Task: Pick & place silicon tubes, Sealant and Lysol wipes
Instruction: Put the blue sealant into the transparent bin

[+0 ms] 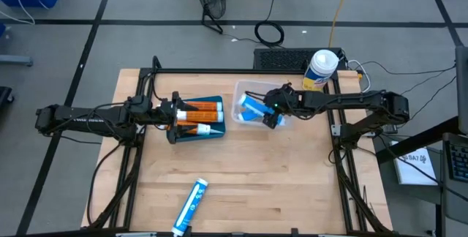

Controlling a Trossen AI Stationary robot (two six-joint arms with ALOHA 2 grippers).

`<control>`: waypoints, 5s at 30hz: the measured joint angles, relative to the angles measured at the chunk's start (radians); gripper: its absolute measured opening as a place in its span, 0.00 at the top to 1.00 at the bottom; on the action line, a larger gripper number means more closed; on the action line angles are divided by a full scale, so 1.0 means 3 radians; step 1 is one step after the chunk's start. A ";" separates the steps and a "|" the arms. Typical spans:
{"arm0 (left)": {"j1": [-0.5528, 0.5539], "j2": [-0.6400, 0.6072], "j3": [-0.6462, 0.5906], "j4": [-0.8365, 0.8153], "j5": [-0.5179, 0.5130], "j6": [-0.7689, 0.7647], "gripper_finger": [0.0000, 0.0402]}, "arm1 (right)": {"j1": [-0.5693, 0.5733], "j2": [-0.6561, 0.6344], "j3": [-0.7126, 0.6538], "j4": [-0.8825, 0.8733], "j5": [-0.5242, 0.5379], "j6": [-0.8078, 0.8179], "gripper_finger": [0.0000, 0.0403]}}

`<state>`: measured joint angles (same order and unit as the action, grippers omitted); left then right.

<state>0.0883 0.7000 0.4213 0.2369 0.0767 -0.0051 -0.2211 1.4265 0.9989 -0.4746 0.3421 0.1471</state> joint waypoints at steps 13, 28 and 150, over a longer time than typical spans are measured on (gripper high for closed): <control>0.0000 -0.0001 0.0000 0.0001 0.0000 0.0000 0.23 | 0.0109 -0.0109 -0.0005 0.0452 -0.0032 -0.0003 0.22; 0.0005 0.0001 0.0001 0.0006 0.0000 0.0000 0.23 | 0.0527 -0.0321 0.0005 0.1789 -0.1263 0.0193 0.22; -0.2859 0.3104 0.2701 -0.3605 0.0106 -0.5127 0.46 | 0.1810 -0.0966 -0.1472 0.3908 -0.0694 -0.1839 0.22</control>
<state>-0.7694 1.6312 1.2316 -0.8447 0.1085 -1.5431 0.3218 1.1366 0.5571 0.6977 0.1339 -0.4046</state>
